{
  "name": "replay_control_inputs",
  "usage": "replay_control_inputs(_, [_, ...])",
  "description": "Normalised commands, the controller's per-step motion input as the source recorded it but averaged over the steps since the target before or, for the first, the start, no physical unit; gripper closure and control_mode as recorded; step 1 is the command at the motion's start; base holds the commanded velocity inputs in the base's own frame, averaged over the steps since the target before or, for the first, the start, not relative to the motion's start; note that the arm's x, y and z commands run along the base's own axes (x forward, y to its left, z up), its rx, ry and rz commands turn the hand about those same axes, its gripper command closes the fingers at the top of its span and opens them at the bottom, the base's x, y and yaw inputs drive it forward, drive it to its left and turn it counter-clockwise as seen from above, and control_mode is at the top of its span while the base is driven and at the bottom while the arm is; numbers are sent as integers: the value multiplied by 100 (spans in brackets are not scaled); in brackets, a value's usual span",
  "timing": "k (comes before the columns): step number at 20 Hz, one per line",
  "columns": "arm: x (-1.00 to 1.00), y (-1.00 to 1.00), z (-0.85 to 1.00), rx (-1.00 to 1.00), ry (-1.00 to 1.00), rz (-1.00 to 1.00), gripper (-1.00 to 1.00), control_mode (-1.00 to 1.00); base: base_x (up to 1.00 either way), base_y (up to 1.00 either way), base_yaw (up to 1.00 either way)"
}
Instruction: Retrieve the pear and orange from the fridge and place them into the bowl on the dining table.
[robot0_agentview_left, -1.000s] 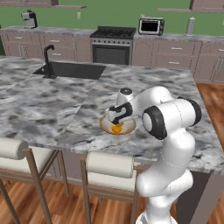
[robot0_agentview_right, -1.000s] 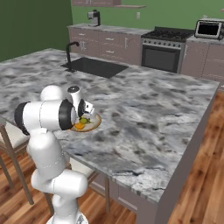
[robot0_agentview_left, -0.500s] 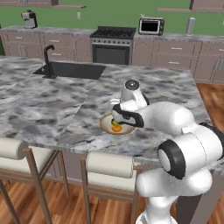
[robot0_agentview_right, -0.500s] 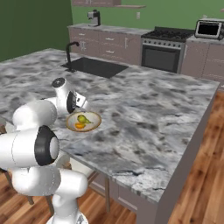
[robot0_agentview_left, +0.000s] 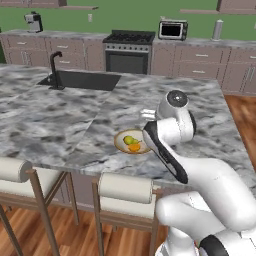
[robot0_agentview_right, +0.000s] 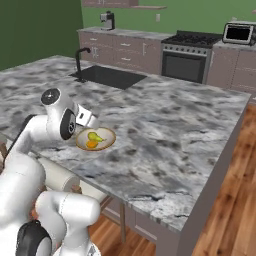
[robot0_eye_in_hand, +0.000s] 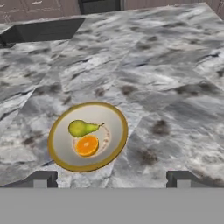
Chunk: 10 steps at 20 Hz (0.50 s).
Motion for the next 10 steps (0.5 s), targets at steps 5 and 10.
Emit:
replay_control_inputs(5, [-100, 0, 58, 0, -11, 7, -100, -100, 0, 0, 0])
replay_control_inputs(10, [-99, 0, 47, -1, -25, 10, -100, -100, 0, 0, 0])
